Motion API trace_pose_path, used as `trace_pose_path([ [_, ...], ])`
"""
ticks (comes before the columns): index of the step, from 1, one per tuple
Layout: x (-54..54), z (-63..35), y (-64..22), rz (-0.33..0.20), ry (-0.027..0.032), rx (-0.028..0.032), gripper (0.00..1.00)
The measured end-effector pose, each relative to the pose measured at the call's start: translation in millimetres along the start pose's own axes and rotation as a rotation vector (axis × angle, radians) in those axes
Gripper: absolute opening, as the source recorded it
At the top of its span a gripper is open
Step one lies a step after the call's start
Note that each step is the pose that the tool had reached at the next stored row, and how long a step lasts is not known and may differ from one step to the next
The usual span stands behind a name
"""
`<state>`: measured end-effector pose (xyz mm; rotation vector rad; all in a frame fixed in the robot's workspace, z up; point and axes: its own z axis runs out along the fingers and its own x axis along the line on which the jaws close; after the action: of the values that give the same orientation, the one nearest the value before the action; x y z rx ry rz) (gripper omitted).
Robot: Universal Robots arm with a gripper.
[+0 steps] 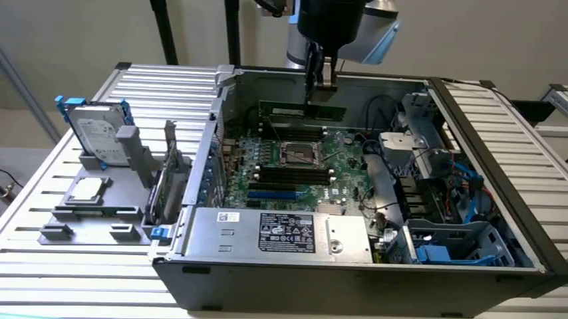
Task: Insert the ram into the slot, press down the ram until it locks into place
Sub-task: 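Insert the ram into the slot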
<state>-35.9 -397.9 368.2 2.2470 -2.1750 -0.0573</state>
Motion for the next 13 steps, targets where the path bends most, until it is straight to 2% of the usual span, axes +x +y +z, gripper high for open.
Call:
trace_pose_path([
  [5,-0.9,9.3,7.2,-0.01,0.0004,0.0004,0.13],
  [10,-1.7,18.3,6.8,-0.02,0.0007,0.0003,0.13],
  [13,-1.9,23.7,3.5,-0.026,0.0011,0.0002,0.13],
])
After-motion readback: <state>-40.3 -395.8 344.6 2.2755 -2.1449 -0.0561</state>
